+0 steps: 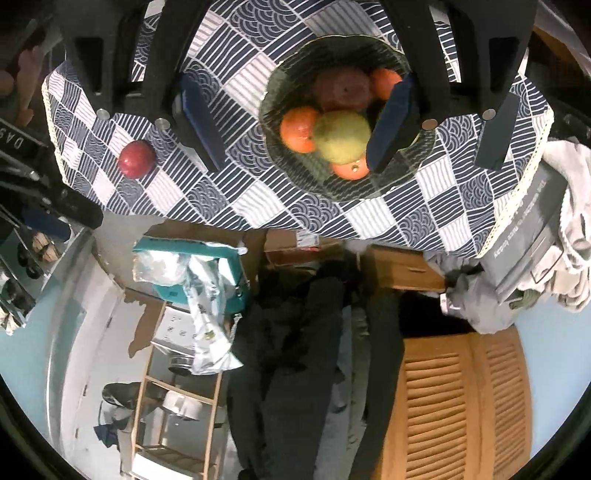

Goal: Organize fruits
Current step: 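Raise both grippers from the plate and move toward the red apple and tangerine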

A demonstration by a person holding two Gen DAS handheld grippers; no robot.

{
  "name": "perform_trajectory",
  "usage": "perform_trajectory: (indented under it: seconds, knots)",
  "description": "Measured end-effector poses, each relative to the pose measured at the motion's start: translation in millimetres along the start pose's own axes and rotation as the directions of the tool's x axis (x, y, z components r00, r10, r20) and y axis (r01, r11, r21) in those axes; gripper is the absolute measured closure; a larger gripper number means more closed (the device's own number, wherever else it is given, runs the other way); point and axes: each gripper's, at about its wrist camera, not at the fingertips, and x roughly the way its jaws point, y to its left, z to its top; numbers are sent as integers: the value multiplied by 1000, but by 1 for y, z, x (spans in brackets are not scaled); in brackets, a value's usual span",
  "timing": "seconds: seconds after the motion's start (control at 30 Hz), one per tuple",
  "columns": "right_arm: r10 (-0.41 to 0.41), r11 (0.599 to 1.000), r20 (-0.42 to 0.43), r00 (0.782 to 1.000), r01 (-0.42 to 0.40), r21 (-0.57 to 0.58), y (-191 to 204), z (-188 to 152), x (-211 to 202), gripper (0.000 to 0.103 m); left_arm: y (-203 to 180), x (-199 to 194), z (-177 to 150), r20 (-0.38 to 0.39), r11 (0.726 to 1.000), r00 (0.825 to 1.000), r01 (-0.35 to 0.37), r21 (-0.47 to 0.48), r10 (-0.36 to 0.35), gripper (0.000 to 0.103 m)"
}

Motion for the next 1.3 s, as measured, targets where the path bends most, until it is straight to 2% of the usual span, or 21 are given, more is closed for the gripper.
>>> perform_trajectory:
  seconds: [0.37, 0.83, 0.93, 1.3]
  knots:
    - [-77, 996, 1, 997, 77, 38, -41, -19, -14, 22, -43, 1, 5, -1, 997, 999, 32, 67, -32, 21]
    - [-134, 985, -29, 991, 136, 110, -92, -43, -19, 21, -91, 15, 8, -32, 989, 998, 64, 133, -60, 19]
    - [-146, 981, -50, 988, 152, 125, -105, -48, -16, 18, -99, 20, 8, -36, 988, 998, 64, 143, -60, 17]
    - [-165, 965, -142, 976, 189, 182, -147, -72, 12, 18, -117, 53, 9, -94, 985, 995, 55, 162, -40, 17]
